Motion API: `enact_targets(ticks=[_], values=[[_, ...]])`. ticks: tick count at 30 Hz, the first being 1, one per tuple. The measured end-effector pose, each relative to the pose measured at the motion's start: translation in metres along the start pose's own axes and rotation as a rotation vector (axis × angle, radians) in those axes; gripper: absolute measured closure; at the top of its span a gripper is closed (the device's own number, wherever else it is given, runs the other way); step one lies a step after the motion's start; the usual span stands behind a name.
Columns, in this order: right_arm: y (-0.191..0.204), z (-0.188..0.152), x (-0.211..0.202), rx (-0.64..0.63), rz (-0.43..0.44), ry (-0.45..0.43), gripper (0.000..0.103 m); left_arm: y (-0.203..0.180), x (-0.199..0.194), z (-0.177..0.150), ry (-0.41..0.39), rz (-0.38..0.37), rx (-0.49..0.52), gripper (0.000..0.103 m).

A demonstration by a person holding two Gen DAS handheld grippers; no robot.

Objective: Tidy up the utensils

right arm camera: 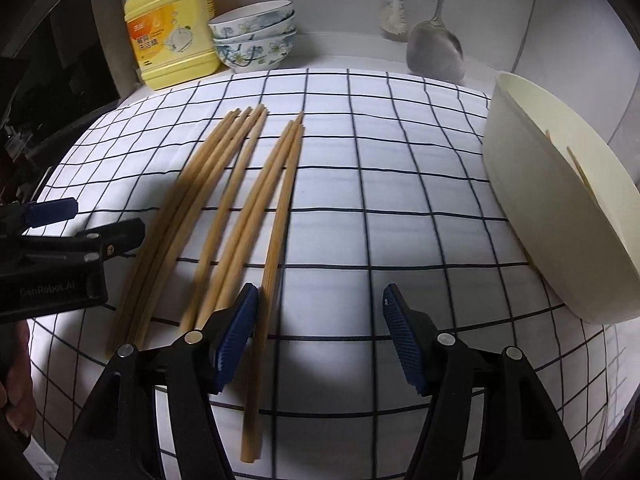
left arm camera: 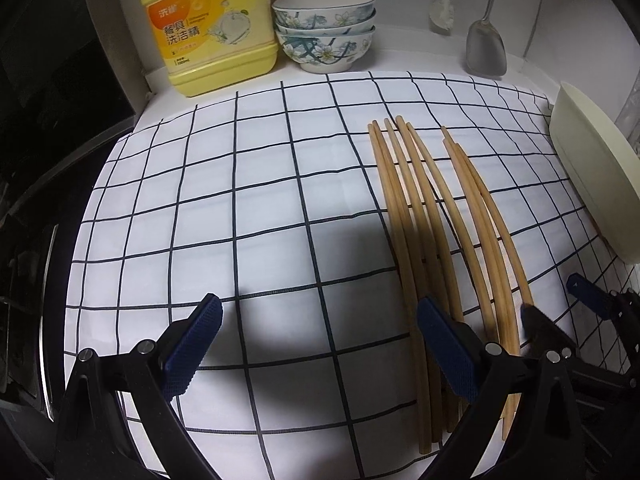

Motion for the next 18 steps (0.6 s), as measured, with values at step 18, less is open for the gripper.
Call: enact_targets(ticks=[18], values=[[-0.025,0.001,-0.001,0.059,-0.038,0.000,0.042,0.005,0.010,0.000,0.015,-0.017,-0.010,0.006]])
Point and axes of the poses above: each gripper's, at about its wrist camera, not at the fingertips, and x roughly the way its jaws point, y to its left, z to its top, the point moved 8 cm from there along x, roughly the way its jaws point, and after that the axes turned 7 degrees about -y, right-handed, at the moved point
